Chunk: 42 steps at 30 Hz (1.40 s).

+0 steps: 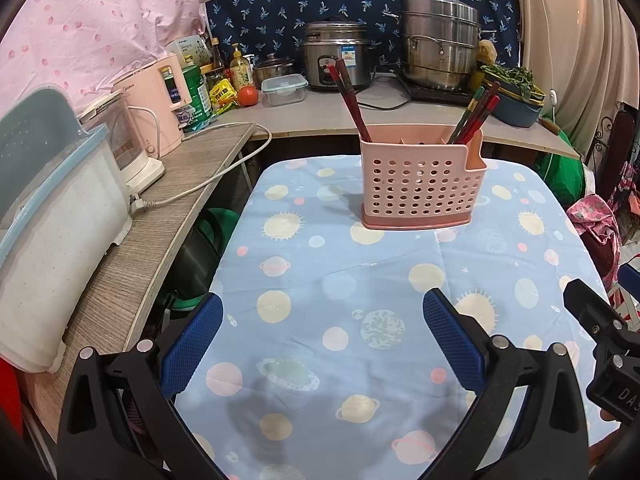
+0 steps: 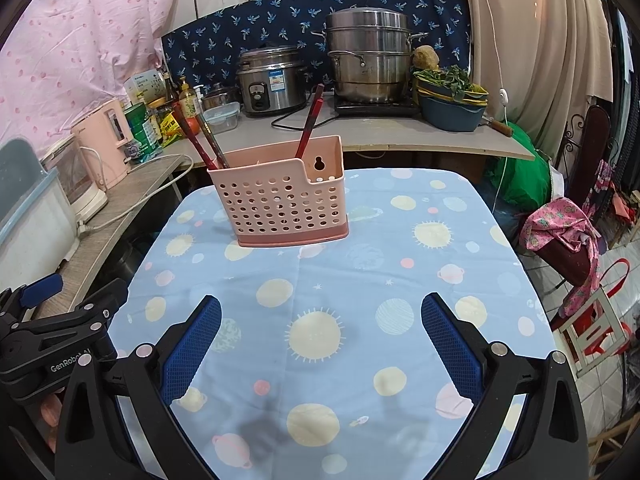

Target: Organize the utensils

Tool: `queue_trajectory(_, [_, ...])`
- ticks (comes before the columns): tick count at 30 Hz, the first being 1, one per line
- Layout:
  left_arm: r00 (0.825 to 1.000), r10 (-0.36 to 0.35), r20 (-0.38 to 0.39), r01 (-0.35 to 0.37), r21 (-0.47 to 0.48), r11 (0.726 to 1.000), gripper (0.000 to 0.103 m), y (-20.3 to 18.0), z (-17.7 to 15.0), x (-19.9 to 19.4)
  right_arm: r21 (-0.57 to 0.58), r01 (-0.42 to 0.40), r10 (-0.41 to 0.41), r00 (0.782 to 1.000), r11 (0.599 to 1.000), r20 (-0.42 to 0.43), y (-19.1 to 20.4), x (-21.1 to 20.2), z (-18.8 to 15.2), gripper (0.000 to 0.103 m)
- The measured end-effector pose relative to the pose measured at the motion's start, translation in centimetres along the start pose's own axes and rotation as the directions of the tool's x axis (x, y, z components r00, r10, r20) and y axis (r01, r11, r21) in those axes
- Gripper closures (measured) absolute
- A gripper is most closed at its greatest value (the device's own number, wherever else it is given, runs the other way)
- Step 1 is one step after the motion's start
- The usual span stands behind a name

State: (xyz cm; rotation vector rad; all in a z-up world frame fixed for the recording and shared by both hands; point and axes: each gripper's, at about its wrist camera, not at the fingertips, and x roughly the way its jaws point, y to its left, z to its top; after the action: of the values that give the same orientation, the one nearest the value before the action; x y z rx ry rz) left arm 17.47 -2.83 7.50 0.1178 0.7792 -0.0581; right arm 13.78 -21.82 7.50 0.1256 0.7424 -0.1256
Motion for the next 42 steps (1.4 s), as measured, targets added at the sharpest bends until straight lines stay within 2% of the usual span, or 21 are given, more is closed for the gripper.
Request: queue_trajectory(42, [1.0, 0.005, 0.009, -0.005, -0.001, 1.0, 0.007, -0.17, 0.26, -0.32, -0.004, 0.0, 0.0, 1.0, 1.0, -0.007, 0.07, 0.21, -0.08, 0.006])
